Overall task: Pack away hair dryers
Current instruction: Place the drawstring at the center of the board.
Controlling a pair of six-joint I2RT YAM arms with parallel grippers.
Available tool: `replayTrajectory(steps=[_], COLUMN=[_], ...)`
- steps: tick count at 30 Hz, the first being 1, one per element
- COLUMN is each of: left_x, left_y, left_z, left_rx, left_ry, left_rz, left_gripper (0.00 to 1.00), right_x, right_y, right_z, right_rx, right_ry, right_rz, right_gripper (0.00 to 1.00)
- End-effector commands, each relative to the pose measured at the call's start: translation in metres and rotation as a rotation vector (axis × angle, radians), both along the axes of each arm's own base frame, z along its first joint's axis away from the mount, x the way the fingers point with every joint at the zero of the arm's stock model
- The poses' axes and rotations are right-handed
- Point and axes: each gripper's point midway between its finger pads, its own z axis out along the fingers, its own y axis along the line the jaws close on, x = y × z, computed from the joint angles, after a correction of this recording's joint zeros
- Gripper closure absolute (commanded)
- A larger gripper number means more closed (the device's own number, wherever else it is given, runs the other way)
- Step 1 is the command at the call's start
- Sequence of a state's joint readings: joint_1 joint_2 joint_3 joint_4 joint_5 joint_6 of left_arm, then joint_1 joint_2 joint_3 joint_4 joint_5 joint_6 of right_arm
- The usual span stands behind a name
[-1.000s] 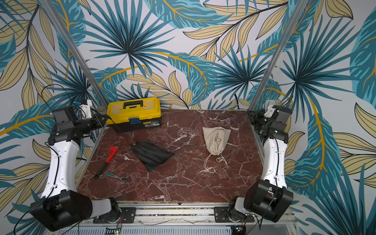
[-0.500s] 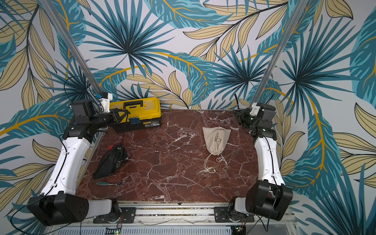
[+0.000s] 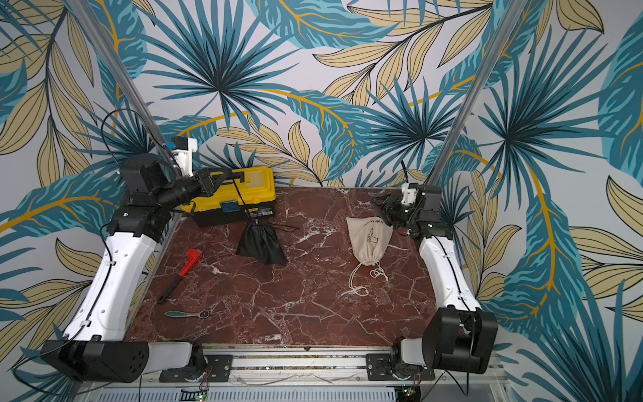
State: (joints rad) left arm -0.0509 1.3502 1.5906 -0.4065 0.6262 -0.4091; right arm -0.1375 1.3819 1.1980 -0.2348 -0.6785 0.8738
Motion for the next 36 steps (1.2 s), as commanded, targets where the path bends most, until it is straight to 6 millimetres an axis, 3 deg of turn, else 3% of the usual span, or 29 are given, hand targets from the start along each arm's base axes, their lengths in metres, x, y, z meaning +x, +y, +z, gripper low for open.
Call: replayTrajectory(steps=[1, 8, 14, 17, 22, 30, 33, 36], left_x=[0.013, 0.041, 0.068, 0.069, 0.045, -0.018, -0.042, -0.06], left_y=[-0.023, -0.072, -0.091, -0.103, -0.152, -0.252, -0.27, -0.27], left_z=[0.037, 0.066, 0.053, 0.043, 0.017, -0.06, -0.09, -0.116], left_rx=[-0.034, -0.054, -0.046, -0.041, -0.007, 0.05, 0.077, 0.105], left_ry=[-0.11, -0.173, -0.159, -0.142, -0.115, 0.013, 0.07, 0.126], left_rz=[-0.037, -0.126, -0.182, -0.222, -0.347, -0.614, -0.67, -0.675], left_gripper=[1.0, 1.0, 1.0, 1.0, 1.0, 1.0, 1.0, 1.0], right_x=[-0.004, -0.003, -0.009, -0.012, -0.013, -0.028, -0.032, -0.035], right_y=[0.007, 0.008, 0.009, 0.009, 0.007, -0.009, -0.027, -0.043], right_z=[0.007, 0.007, 0.006, 0.001, -0.01, -0.033, -0.04, -0.046], right_rx=[-0.011, 0.006, -0.002, -0.014, -0.044, -0.169, -0.17, -0.155], right_ry=[-0.057, -0.061, -0.07, -0.062, -0.055, -0.01, 0.003, 0.017], right_rz=[0.032, 0.028, 0.034, 0.04, 0.038, 0.012, -0.03, -0.063], right_gripper=[0.6, 0.59, 0.59, 0.59, 0.58, 0.53, 0.53, 0.53])
